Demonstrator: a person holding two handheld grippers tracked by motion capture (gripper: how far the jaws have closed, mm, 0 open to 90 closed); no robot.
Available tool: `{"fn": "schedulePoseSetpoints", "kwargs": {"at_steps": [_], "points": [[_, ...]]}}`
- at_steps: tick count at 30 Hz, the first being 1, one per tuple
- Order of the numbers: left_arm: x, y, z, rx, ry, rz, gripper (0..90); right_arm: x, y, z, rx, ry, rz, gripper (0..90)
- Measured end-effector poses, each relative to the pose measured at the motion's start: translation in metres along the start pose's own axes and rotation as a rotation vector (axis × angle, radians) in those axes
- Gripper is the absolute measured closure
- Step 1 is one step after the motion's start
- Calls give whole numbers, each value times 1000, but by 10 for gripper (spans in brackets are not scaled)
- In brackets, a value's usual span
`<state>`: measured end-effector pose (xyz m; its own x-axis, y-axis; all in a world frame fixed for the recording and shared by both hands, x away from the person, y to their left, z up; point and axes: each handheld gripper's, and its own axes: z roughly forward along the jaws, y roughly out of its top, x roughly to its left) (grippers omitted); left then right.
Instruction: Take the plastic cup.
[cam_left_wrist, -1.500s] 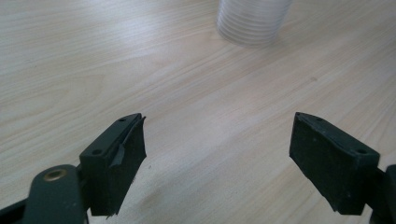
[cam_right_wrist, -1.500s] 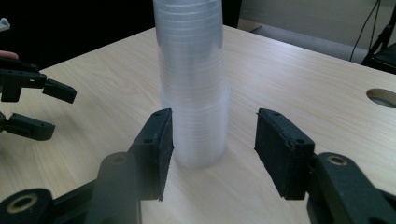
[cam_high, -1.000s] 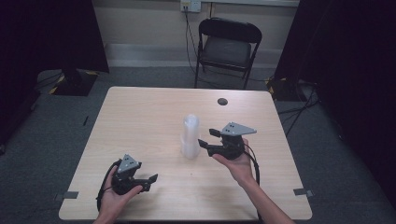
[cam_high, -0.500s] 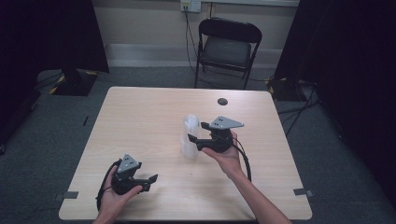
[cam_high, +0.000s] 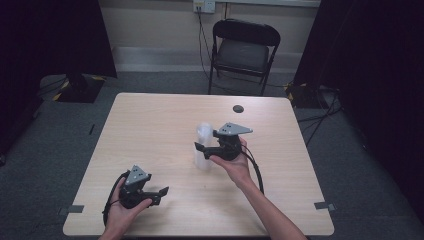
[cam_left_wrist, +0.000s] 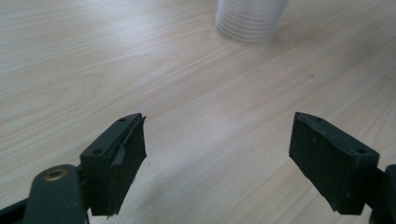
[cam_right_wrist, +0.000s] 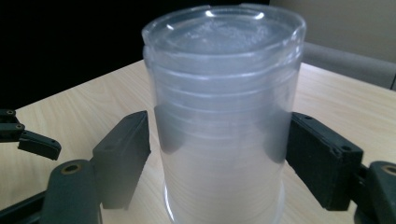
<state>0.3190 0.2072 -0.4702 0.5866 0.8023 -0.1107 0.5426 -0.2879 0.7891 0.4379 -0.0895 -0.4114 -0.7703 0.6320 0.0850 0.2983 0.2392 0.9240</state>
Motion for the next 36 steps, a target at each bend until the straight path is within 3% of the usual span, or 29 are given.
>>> {"fn": "schedulePoseSetpoints", "kwargs": {"at_steps": [21,36], "points": [[3,-1,1,7,4,-2,184,-3,-12,21,27,-2,7,264],[4,-1,1,5,2,-6,184,-4,-10,21,17,-9,7,283]]}}
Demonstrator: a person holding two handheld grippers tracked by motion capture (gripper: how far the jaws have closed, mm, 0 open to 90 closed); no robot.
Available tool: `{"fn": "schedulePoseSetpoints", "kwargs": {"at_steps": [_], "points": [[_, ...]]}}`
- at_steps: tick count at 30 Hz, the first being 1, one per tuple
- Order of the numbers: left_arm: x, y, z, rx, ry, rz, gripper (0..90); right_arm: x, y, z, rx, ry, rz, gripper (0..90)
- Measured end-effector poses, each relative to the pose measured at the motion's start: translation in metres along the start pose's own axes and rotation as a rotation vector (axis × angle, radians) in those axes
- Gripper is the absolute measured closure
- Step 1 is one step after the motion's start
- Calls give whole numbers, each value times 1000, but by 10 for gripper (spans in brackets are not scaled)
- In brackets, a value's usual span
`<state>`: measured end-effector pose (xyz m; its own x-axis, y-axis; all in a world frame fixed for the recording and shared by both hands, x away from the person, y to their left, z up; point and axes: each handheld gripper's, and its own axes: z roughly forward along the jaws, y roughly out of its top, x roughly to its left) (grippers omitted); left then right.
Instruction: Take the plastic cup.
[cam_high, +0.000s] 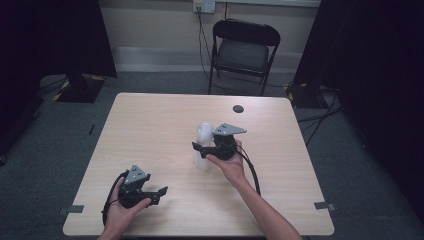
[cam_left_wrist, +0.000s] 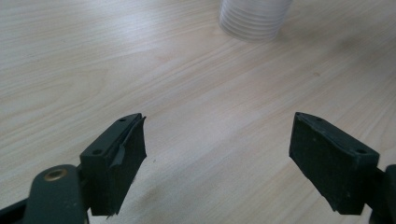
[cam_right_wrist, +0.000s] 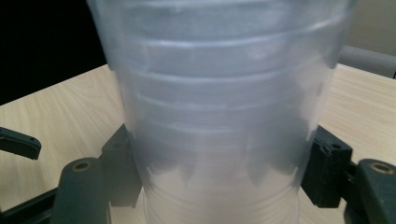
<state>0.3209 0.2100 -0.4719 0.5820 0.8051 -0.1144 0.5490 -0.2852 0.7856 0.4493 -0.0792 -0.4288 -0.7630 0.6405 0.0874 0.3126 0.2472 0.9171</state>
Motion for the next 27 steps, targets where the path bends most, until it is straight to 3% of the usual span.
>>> {"fn": "schedulePoseSetpoints", "kwargs": {"at_steps": [27], "points": [[1,0,0,3,3,-1,184,2,17,-9,-55,13,-1,300]]}}
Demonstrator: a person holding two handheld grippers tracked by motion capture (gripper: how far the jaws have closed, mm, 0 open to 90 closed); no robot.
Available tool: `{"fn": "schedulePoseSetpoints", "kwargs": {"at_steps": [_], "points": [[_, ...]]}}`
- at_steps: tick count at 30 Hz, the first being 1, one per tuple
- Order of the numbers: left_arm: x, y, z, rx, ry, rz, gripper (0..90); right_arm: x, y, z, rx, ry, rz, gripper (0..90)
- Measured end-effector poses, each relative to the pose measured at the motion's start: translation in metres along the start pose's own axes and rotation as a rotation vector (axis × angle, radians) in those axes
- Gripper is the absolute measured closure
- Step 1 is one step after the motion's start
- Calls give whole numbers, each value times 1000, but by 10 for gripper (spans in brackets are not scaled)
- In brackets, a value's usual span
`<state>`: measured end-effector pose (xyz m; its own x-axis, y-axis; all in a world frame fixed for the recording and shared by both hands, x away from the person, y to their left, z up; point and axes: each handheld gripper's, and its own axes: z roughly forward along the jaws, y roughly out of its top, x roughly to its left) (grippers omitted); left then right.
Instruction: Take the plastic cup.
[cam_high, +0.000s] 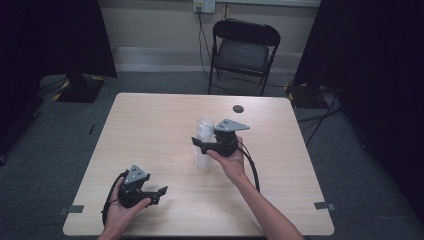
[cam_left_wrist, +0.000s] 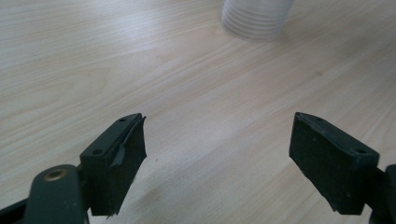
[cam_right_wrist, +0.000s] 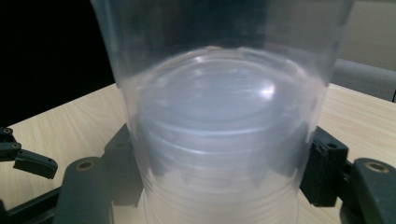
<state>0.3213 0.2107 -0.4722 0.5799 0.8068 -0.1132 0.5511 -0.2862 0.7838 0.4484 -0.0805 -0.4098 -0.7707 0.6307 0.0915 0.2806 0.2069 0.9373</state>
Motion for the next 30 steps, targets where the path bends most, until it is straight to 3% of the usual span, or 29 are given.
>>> {"fn": "schedulePoseSetpoints", "kwargs": {"at_steps": [30], "points": [[0,0,1,6,0,1,184,0,26,-13,-50,-8,-16,302]]}}
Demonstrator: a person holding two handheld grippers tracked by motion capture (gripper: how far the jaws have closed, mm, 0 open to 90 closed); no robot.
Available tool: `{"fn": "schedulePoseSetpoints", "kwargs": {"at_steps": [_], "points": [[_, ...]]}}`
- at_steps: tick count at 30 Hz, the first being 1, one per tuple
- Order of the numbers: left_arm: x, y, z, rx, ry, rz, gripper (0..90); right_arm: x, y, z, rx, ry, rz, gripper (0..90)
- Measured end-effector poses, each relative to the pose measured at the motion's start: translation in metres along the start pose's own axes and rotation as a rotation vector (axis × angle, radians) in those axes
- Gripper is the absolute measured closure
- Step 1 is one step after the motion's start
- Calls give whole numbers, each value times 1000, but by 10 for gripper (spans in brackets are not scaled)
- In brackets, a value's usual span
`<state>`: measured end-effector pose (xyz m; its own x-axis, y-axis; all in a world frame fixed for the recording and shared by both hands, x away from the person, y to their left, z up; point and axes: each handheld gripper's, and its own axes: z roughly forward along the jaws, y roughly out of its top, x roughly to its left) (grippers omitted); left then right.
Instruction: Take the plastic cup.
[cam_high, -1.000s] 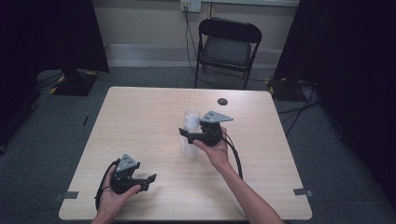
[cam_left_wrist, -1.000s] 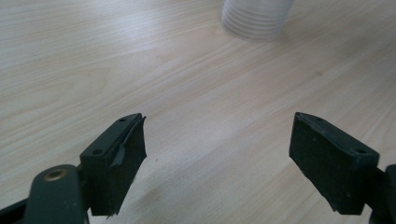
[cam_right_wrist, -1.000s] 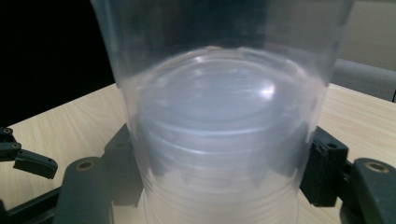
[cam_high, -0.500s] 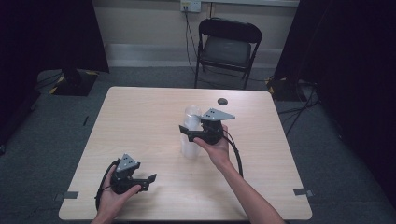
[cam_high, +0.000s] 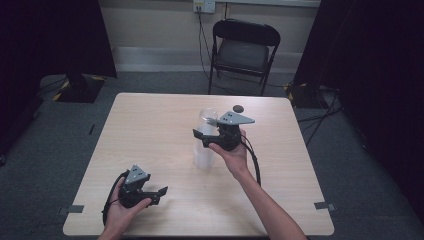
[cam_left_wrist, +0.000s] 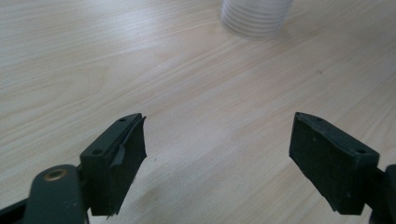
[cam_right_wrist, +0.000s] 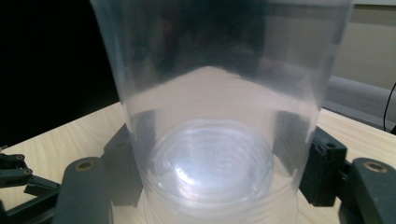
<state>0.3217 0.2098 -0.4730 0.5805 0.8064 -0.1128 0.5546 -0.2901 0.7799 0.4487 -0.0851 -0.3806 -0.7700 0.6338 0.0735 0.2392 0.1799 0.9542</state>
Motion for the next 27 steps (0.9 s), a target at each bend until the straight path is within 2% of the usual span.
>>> {"fn": "schedulePoseSetpoints", "kwargs": {"at_steps": [3,5,12,14,17,23,27], "points": [[0,0,0,-1,0,0,183,-1,5,-3,-30,6,16,303],[0,0,0,1,1,1,184,-2,8,-5,-33,15,28,303],[0,0,0,0,4,6,184,0,14,-10,-50,21,21,307],[-1,0,0,-8,3,10,184,1,16,-12,-53,41,36,308],[-3,1,0,-5,-3,15,184,2,17,-14,-51,46,42,309],[-3,1,1,-5,-7,6,184,4,24,-26,-85,58,53,312],[-2,1,1,1,-6,9,182,2,25,-32,-77,61,71,312]]}}
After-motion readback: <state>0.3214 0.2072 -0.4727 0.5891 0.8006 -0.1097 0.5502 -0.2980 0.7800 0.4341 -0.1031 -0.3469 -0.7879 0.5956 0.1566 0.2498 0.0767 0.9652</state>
